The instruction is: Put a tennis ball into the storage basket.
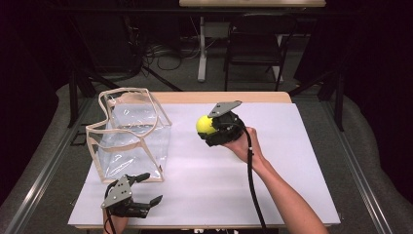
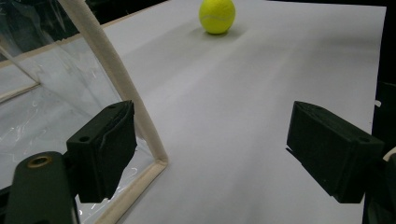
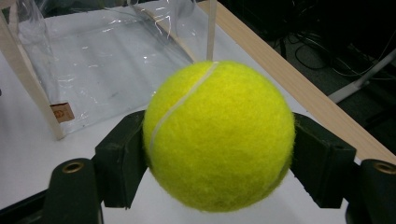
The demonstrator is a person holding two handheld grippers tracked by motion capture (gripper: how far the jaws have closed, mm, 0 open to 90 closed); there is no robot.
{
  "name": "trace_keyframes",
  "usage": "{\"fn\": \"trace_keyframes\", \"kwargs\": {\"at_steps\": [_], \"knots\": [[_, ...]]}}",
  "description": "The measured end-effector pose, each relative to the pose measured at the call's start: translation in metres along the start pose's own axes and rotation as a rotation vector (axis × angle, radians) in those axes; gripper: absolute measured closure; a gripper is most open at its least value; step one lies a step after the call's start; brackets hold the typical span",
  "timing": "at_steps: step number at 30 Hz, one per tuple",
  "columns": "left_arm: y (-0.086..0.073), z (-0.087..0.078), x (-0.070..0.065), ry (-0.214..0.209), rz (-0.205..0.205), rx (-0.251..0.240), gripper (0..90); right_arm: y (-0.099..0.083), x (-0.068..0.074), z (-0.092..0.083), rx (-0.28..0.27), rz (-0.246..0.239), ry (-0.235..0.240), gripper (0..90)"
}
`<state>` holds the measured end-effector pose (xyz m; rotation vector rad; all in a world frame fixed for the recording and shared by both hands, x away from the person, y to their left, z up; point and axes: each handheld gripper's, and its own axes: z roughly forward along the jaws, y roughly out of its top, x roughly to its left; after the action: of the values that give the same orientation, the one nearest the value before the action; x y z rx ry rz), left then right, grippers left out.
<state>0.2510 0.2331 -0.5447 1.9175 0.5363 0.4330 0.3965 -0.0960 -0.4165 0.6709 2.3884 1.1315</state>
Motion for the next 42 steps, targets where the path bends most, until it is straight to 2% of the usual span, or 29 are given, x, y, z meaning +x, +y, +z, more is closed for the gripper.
{"fn": "trace_keyframes", "kwargs": {"at_steps": [21, 42], "knots": [[-0.001, 0.000, 0.000, 0.024, -0.011, -0.006, 15.8, 0.019, -0.001, 0.004, -0.011, -0.010, 0.012, 26.1], [-0.001, 0.000, 0.001, 0.023, -0.009, -0.009, 15.8, 0.041, -0.001, 0.010, -0.011, -0.030, 0.017, 26.1]]}}
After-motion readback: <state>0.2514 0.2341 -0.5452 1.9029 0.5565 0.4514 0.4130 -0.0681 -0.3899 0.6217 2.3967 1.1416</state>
